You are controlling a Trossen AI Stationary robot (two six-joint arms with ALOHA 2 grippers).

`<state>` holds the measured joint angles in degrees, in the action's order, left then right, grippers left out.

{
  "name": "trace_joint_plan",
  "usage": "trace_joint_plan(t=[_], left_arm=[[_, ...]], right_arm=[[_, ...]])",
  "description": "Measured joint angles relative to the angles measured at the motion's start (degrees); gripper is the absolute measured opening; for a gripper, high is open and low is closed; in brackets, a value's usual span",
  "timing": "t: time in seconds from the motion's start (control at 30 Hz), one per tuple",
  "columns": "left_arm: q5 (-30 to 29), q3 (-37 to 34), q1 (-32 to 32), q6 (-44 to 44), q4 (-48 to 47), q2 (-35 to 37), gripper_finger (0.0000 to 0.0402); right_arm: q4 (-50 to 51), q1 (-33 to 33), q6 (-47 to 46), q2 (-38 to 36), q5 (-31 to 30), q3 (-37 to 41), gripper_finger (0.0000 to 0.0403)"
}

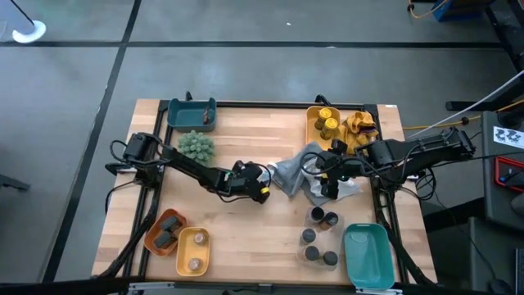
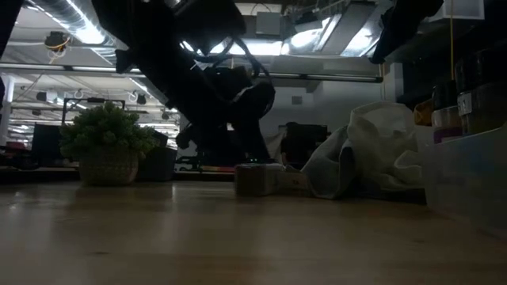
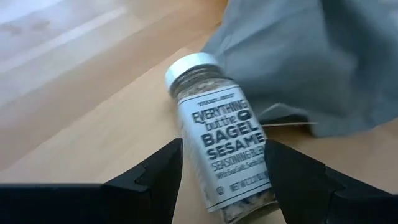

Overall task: Sort spices by type
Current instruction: Put the white seasoning bottle into the green bin

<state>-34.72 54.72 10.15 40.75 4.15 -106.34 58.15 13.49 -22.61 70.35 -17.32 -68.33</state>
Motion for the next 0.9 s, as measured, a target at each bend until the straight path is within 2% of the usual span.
trace_joint_plan(t=[0.17, 0.53, 0.73, 0.9], left_arm=[[0.0, 0.0, 0.4, -0.4, 3.4, -0.8, 0.021], [0.1, 0.1, 0.7, -0.7, 4.1, -2.0, 0.021], [0.1, 0.2, 0.7, -1.9, 3.5, -2.0, 0.021], [0.9, 0.2, 0.9, -2.2, 2.6, -1.7, 0.021]], right_arm=[[-0.1, 0.0, 0.0, 0.0, 0.0, 0.0, 0.026], [-0.5, 0.0, 0.0, 0.0, 0.0, 0.0, 0.026], [-4.2, 0.0, 0.0, 0.0, 0.0, 2.6, 0.026], [-11.3, 0.0, 1.9, 0.0, -0.3, 7.5, 0.026]])
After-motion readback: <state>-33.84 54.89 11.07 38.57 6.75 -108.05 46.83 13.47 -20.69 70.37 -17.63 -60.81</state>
